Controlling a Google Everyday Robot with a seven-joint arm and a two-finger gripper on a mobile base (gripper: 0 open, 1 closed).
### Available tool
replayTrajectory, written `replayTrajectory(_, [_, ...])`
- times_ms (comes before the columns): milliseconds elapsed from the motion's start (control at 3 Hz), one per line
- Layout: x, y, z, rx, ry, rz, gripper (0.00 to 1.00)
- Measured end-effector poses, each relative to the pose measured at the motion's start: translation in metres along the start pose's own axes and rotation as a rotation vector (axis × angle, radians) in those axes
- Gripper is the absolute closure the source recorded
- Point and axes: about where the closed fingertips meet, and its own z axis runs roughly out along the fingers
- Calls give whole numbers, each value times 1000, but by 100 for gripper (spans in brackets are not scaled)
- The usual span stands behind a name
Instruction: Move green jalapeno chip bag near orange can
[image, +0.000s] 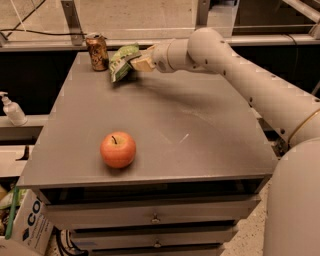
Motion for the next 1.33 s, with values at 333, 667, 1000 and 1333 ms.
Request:
replayTrajectory(333, [1, 2, 6, 0, 19, -1, 82])
replayTrajectory(667, [4, 3, 6, -7, 30, -1, 59])
replayTrajectory(1000, [7, 6, 5, -21, 45, -1, 36])
replayTrajectory(1333, [11, 10, 5, -39, 61, -1, 13])
